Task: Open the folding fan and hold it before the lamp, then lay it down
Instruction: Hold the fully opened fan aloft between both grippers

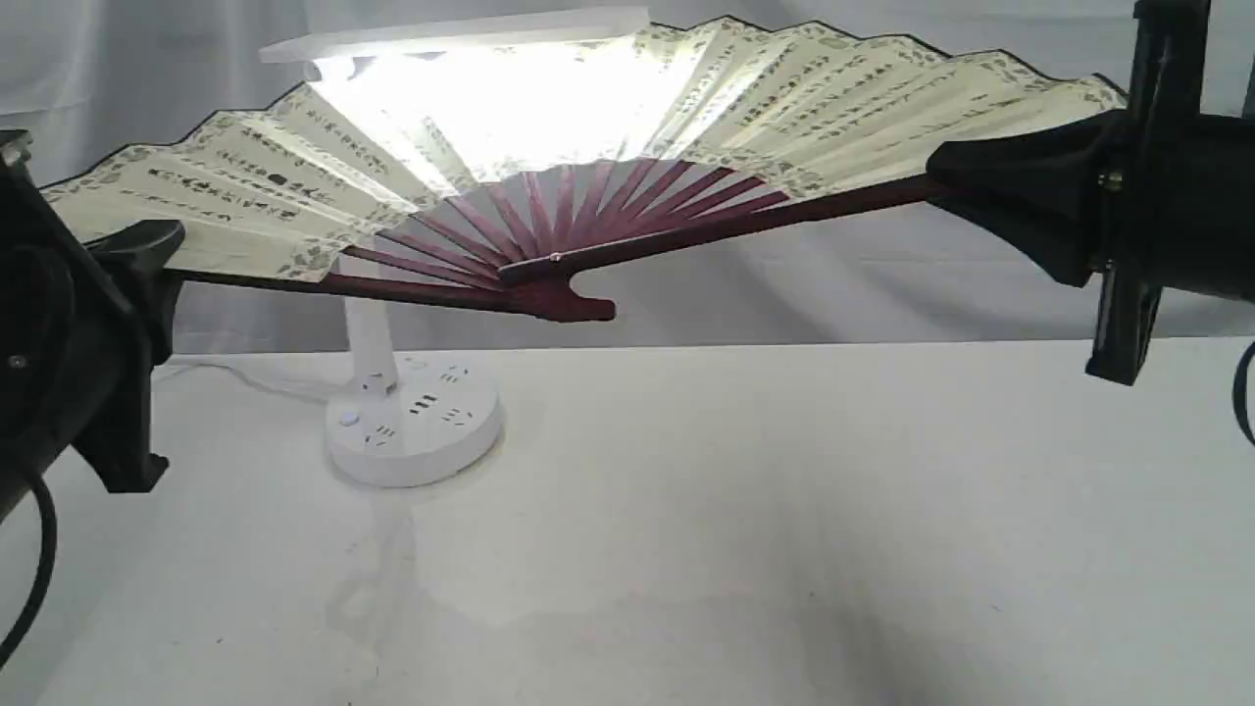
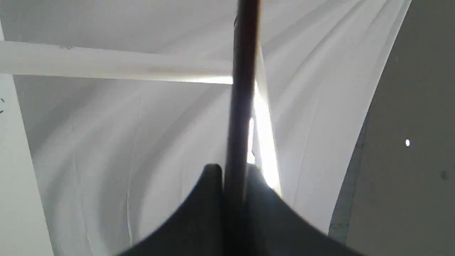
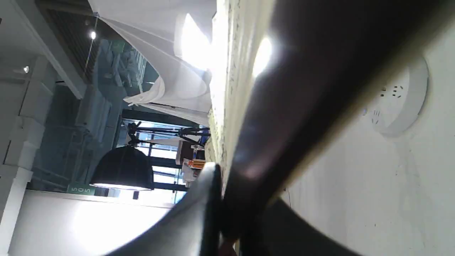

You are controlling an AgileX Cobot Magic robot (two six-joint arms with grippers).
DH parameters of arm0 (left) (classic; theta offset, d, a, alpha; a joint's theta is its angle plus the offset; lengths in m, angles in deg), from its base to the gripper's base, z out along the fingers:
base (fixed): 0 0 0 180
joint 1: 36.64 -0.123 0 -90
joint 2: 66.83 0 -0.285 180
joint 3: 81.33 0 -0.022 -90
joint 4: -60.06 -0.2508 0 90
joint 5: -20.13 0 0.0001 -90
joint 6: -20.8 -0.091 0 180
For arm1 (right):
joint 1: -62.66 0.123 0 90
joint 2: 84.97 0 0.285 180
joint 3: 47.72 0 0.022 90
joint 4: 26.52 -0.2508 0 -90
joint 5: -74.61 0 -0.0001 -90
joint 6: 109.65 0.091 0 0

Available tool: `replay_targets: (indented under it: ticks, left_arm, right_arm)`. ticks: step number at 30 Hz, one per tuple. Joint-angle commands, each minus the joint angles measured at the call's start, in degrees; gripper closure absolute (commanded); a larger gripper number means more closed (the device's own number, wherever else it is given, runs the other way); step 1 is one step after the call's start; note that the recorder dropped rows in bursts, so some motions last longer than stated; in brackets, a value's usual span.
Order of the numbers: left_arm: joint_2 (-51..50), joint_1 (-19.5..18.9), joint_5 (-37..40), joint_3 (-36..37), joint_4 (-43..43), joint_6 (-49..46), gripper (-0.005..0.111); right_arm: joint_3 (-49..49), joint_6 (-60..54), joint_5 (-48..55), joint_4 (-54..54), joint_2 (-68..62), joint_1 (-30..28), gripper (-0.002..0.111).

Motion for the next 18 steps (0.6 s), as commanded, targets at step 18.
replay_targets:
  ticks: [18]
  left_arm:
    - [0.7,-1.4,-4.0,0.2,5.7,0.7,0.107]
  right_arm:
    - [-0.3,-1.8,-5.5,1.0,0.4,-0.9,0.108]
